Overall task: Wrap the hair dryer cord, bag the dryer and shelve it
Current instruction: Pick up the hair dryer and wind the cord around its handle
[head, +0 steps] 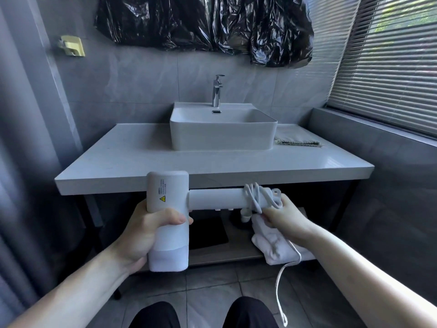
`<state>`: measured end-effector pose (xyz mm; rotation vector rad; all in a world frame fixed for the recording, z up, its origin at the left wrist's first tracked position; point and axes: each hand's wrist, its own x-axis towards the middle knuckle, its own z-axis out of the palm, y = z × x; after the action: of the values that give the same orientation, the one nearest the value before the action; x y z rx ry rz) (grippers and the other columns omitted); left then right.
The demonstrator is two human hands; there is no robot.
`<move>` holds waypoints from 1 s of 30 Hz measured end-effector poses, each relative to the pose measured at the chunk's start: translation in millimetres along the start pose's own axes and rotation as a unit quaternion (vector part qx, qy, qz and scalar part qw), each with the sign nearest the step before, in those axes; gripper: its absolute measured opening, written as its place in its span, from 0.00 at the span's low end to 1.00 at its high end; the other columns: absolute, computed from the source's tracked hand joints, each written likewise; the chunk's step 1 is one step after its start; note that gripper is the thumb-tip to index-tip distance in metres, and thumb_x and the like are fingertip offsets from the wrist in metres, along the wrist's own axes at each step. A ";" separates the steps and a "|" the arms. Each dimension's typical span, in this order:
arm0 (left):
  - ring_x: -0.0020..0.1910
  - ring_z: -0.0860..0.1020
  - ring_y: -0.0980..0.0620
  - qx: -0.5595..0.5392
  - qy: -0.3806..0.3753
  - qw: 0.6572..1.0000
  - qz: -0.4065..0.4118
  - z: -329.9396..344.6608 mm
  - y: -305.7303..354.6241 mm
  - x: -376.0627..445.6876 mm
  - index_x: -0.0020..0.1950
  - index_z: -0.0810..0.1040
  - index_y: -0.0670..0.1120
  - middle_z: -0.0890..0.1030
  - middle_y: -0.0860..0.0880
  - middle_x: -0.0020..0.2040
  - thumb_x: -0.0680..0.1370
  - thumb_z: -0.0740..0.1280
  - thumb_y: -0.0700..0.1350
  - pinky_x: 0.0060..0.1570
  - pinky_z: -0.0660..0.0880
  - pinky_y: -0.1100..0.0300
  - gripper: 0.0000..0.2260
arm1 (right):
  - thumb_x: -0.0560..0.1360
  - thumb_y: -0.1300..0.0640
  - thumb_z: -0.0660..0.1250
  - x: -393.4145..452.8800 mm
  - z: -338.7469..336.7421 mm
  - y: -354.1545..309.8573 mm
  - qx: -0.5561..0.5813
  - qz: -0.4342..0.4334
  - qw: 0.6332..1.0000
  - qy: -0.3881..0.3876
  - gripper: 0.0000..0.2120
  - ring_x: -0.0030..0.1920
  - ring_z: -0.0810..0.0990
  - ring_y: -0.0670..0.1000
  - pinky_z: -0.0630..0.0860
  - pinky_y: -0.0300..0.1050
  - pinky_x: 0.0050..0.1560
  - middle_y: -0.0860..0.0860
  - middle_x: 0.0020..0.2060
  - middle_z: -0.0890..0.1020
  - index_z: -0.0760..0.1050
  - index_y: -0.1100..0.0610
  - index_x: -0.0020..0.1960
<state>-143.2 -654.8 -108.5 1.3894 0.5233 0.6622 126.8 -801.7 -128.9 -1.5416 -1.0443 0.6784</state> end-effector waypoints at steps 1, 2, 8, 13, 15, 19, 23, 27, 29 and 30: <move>0.36 0.82 0.42 -0.007 0.010 1.000 0.002 0.9 1.7 1.3 0.45 0.85 0.39 0.84 0.36 0.41 0.54 0.77 0.47 0.34 0.79 0.53 0.22 | 0.81 0.62 0.67 -0.6 3.7 3.2 0.018 0.016 1.000 0.005 0.10 0.30 0.66 0.45 0.60 0.36 0.29 0.54 0.32 0.73 0.81 0.63 0.44; 0.36 0.82 0.42 -0.011 0.019 1.000 0.008 1.9 3.7 2.4 0.44 0.86 0.40 0.84 0.37 0.41 0.54 0.77 0.47 0.34 0.80 0.53 0.21 | 0.84 0.59 0.66 -0.5 7.3 6.2 0.034 0.028 0.999 0.006 0.12 0.29 0.65 0.44 0.59 0.36 0.28 0.52 0.32 0.72 0.84 0.63 0.46; 0.37 0.80 0.41 0.001 0.072 0.997 0.030 2.8 10.7 7.8 0.45 0.82 0.34 0.83 0.37 0.41 0.53 0.77 0.48 0.38 0.78 0.51 0.27 | 0.88 0.51 0.60 -10.5 24.0 13.3 0.012 0.039 0.999 -0.009 0.17 0.26 0.63 0.41 0.57 0.34 0.26 0.44 0.28 0.70 0.86 0.53 0.50; 0.36 0.80 0.42 0.005 0.114 0.993 0.034 0.6 13.3 12.0 0.48 0.80 0.32 0.83 0.38 0.40 0.52 0.77 0.49 0.36 0.78 0.50 0.30 | 0.89 0.53 0.59 -28.2 34.4 10.9 -0.091 0.023 0.996 -0.013 0.17 0.28 0.64 0.43 0.63 0.35 0.31 0.44 0.27 0.69 0.84 0.58 0.52; 0.35 0.81 0.43 0.005 0.130 0.991 0.035 -0.6 12.7 14.7 0.48 0.81 0.34 0.83 0.39 0.41 0.52 0.77 0.49 0.36 0.79 0.51 0.29 | 0.88 0.53 0.59 -37.5 38.0 7.2 -0.118 0.016 0.993 -0.017 0.16 0.28 0.63 0.43 0.62 0.35 0.30 0.46 0.28 0.68 0.84 0.57 0.52; 0.37 0.80 0.42 0.007 0.171 0.984 0.041 -7.7 7.4 21.7 0.53 0.80 0.32 0.83 0.39 0.42 0.60 0.77 0.44 0.35 0.78 0.52 0.26 | 0.87 0.48 0.61 -55.4 43.0 -3.2 -0.203 -0.023 0.979 -0.026 0.16 0.30 0.62 0.46 0.59 0.40 0.31 0.47 0.29 0.65 0.83 0.52 0.47; 0.37 0.80 0.42 0.020 0.189 0.981 0.040 -14.1 2.8 25.7 0.53 0.80 0.33 0.83 0.40 0.42 0.61 0.76 0.43 0.34 0.78 0.52 0.24 | 0.87 0.47 0.61 -70.2 44.2 -16.8 -0.225 -0.061 0.972 -0.027 0.17 0.30 0.61 0.46 0.60 0.43 0.33 0.47 0.28 0.64 0.81 0.51 0.44; 0.33 0.80 0.47 0.053 0.186 0.980 0.047 -13.8 -1.9 23.1 0.49 0.81 0.35 0.82 0.47 0.36 0.61 0.77 0.42 0.33 0.77 0.53 0.21 | 0.86 0.46 0.62 -74.1 40.1 -32.1 -0.220 -0.090 0.971 -0.007 0.19 0.29 0.62 0.45 0.61 0.45 0.33 0.46 0.26 0.64 0.80 0.53 0.42; 0.31 0.80 0.49 0.067 0.180 0.980 0.050 -12.6 -2.8 21.9 0.48 0.81 0.37 0.82 0.50 0.33 0.61 0.77 0.43 0.32 0.77 0.53 0.18 | 0.86 0.47 0.63 -73.5 38.4 -38.3 -0.208 -0.101 0.973 0.000 0.19 0.28 0.64 0.46 0.63 0.48 0.32 0.50 0.25 0.67 0.80 0.55 0.41; 0.31 0.80 0.49 0.072 0.176 0.980 0.052 -12.0 -2.5 21.3 0.48 0.81 0.38 0.82 0.49 0.33 0.61 0.77 0.43 0.33 0.77 0.53 0.18 | 0.86 0.47 0.64 -73.1 37.5 -41.7 -0.204 -0.104 0.973 0.006 0.19 0.28 0.65 0.47 0.65 0.51 0.31 0.54 0.25 0.69 0.79 0.56 0.40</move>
<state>-135.9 -631.5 -111.4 1.4484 0.7953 0.9805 51.2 -848.9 -105.6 -1.7468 -1.3744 0.3193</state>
